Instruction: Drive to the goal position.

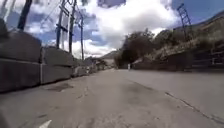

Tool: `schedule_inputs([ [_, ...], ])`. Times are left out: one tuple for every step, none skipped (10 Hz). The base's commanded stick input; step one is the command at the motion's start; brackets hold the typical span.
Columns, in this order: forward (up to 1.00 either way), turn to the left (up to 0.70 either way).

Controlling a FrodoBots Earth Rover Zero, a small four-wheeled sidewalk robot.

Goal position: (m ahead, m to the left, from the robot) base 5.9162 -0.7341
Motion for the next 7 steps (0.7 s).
schedule_inputs([
  [0.70, 0.00],
  [0.70, 0.00],
  [0.70, 0.00],
  [0.70, 0.00],
  [0.70, 0.00],
  [0.70, 0.00],
  [0.70, 0.00],
])
